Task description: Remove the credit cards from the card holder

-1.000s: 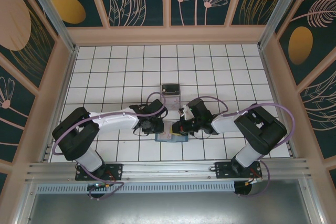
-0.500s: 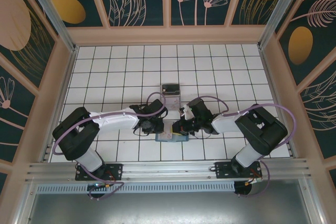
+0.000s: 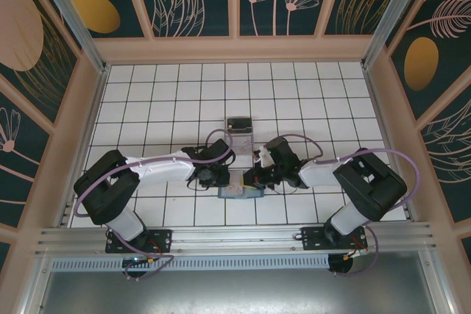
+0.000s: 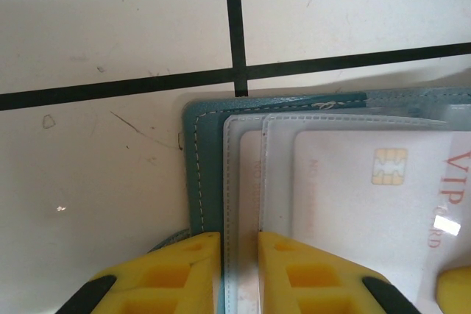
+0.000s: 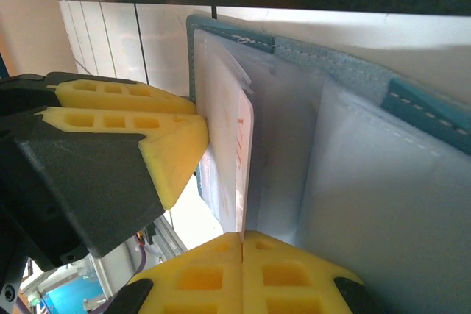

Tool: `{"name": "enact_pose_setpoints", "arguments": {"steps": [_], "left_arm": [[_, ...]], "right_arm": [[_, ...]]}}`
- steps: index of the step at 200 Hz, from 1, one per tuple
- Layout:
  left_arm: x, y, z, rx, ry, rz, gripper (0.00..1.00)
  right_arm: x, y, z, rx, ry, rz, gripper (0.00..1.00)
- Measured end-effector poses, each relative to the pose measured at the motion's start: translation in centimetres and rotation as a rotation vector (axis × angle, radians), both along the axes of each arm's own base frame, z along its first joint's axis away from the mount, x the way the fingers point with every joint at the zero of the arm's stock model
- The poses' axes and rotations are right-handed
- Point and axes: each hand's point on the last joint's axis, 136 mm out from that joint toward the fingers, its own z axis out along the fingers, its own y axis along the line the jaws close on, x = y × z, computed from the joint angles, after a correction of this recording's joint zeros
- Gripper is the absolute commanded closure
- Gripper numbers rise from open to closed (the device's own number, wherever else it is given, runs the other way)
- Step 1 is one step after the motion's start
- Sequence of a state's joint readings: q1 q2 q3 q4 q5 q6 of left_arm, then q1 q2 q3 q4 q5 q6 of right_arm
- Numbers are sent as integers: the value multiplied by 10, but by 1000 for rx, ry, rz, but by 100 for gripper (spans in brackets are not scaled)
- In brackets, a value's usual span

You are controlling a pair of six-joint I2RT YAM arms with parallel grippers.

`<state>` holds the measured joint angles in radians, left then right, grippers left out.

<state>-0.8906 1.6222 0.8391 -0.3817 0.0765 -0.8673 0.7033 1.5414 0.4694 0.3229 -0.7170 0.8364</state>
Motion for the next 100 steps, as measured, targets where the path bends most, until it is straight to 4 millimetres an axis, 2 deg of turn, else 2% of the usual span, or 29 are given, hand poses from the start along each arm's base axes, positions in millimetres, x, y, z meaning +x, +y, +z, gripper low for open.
{"name": "enact_pose_setpoints", "arguments": {"steps": [54,100], "left_arm": [[0,0,0,0,0,0,80],[0,0,1,-1,-2,1,80]], "right_arm": [[1,-17,6,-31,-9,-27,100],[7,-40,18,-86,-47,-75,100]]}}
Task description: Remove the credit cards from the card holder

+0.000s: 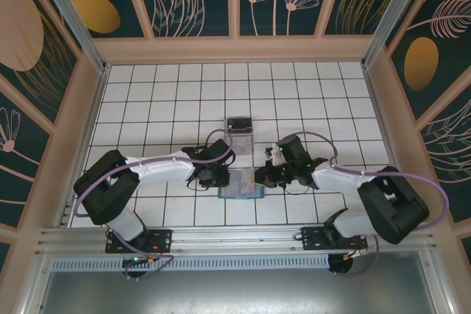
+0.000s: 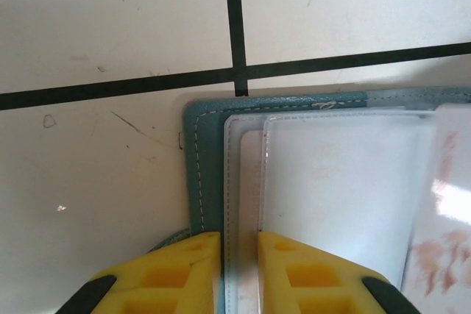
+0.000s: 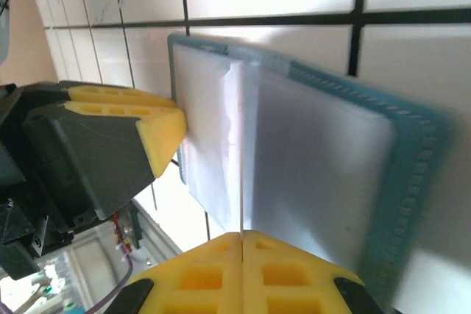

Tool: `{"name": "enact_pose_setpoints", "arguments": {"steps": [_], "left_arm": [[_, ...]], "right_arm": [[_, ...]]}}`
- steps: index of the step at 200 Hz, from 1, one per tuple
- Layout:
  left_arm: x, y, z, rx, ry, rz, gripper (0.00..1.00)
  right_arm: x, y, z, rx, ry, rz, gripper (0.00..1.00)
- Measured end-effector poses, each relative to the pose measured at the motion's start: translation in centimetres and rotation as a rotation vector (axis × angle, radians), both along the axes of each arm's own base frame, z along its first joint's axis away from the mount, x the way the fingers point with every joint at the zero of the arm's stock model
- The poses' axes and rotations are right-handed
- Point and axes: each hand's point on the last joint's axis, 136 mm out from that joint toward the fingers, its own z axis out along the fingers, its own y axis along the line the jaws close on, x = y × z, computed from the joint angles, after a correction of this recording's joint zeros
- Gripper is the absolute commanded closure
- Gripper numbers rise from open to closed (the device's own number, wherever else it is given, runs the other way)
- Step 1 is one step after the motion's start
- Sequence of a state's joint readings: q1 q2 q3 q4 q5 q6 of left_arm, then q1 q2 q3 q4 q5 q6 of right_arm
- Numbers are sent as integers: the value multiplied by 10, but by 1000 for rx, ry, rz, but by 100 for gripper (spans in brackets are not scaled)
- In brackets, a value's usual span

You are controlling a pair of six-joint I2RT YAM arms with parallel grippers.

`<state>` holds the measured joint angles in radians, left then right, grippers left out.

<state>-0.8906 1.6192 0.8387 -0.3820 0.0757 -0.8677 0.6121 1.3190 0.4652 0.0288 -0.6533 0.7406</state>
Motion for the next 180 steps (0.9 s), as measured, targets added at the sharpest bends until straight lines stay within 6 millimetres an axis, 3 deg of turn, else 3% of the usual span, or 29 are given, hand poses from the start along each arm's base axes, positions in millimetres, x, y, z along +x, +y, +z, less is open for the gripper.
{"name": "enact_pose_setpoints", "arguments": {"steps": [28,60,98,145,180], "left_arm": [[0,1,2,0,-10,0,79],[-3,12,5,26,-23,12,78],[0,12,28,-34,-63,43,77],[10,20,45,-112,-113,111,77],[9,34,37,-115,-107,149,77]], "right_arm": [[18,-10,20,-41,-80,-32,100],[49,-9,58,-86,-247,-13,100],[86,-4,92,-192,-473,90,100],[119,1,93,-379,-686,366,100],[116,4,79,-536,-850,692,100]]}}
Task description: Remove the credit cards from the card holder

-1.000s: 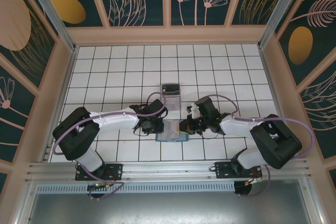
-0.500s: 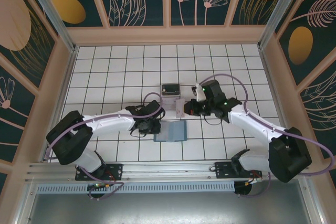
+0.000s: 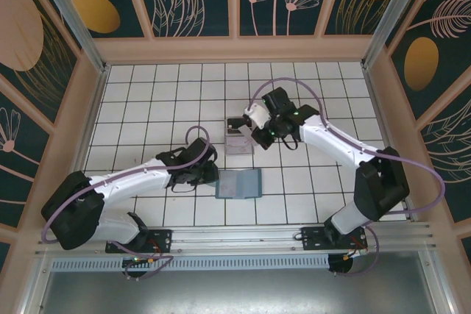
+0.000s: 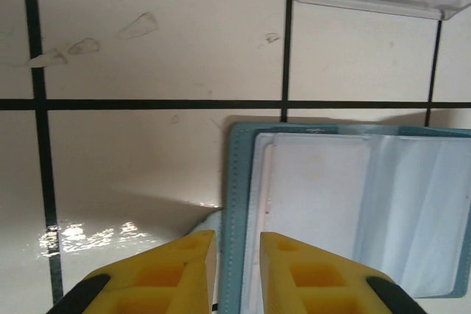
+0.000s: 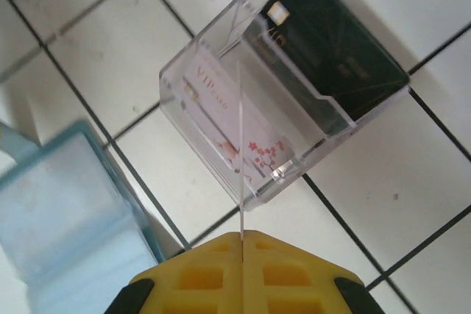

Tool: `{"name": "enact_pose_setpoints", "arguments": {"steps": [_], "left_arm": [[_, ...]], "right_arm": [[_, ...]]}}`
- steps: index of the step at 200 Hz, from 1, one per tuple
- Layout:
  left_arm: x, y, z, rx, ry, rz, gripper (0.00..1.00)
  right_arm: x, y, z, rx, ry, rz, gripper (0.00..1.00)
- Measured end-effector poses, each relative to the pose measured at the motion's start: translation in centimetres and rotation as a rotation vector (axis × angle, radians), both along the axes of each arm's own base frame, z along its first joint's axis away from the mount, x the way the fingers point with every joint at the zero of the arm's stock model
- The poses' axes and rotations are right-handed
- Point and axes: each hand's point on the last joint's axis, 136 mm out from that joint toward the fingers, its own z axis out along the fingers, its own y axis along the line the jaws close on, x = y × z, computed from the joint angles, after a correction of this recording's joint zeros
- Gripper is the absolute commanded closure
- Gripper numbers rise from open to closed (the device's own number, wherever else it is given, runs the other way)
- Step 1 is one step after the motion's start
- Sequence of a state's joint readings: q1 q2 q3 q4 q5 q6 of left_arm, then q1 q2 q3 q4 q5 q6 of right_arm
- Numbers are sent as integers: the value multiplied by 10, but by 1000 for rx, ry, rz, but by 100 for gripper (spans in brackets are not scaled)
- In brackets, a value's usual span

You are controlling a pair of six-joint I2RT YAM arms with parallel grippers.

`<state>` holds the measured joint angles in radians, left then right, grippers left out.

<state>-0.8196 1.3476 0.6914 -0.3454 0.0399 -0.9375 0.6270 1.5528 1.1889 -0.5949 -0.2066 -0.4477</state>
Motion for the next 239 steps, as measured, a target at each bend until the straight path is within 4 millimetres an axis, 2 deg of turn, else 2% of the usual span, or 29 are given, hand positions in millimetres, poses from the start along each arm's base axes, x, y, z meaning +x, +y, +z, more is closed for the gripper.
{"name": "enact_pose_setpoints", "arguments": {"steps": [32,88,145,180,220,239], "left_arm": [[-1,7,-7,3,10,15,76],[1,10,-4,-22,-11,29,76],[1,15,-8,-27,-7,40,76],[-1,16,-10,-27,1,37,76],[-5,21,-16,-22,15,40,76],[-4,20,-16,-23,14,40,76]], "right_arm": [[0,4,-11,-168,-66,224,100],[21,18,-14,-313,-110,417,100],[24,38,-34,-393,-70,521,100],[24,34,-46,-445,-28,539,100],[24,34,-48,-456,-16,548,100],[25,34,-48,-455,-17,544,82]]}}
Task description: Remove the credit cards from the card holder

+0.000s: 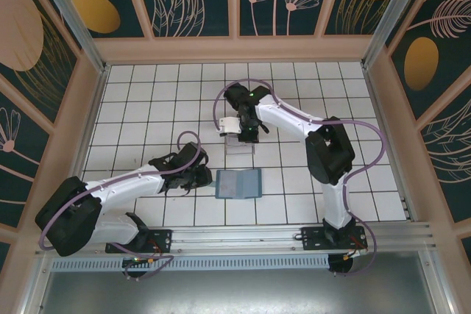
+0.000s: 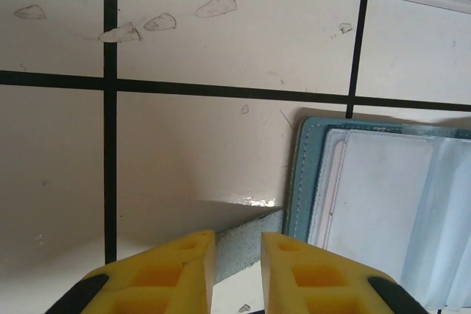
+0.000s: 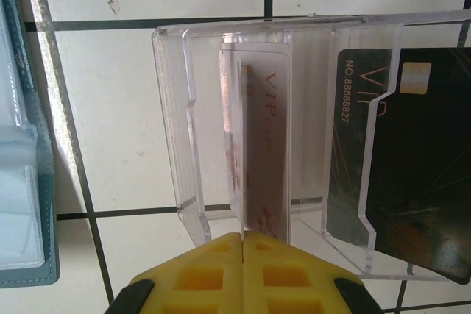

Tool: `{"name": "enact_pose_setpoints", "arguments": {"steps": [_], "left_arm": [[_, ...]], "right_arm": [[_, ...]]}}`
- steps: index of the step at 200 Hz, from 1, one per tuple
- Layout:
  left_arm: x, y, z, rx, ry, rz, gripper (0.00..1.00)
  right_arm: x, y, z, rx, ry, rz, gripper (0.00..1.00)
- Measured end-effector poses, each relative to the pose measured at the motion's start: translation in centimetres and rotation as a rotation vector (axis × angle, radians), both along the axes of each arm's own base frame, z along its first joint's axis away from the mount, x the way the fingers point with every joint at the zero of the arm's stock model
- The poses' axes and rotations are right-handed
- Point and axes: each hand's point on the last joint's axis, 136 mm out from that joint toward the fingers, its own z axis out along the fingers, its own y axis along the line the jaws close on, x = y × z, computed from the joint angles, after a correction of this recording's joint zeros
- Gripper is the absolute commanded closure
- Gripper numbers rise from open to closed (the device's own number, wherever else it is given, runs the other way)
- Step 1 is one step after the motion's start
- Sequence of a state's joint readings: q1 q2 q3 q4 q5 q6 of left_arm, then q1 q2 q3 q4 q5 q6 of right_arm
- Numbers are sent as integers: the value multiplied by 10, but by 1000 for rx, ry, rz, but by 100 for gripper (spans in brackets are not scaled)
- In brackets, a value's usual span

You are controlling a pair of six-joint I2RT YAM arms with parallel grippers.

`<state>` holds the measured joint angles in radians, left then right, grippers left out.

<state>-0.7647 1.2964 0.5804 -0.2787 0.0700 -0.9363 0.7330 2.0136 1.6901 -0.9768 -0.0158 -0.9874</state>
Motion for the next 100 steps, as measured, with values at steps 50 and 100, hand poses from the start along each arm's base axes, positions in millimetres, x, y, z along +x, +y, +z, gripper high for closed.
{"name": "enact_pose_setpoints", "arguments": {"steps": [50,100], "left_arm": [[1,-1,1,-5,-5,1,76],[1,-1,1,-5,-6,0,77]], "right_arm": [[17,2,3,-5,-83,-7,72],[39,-3,17,-8,-227,-78,71]]}}
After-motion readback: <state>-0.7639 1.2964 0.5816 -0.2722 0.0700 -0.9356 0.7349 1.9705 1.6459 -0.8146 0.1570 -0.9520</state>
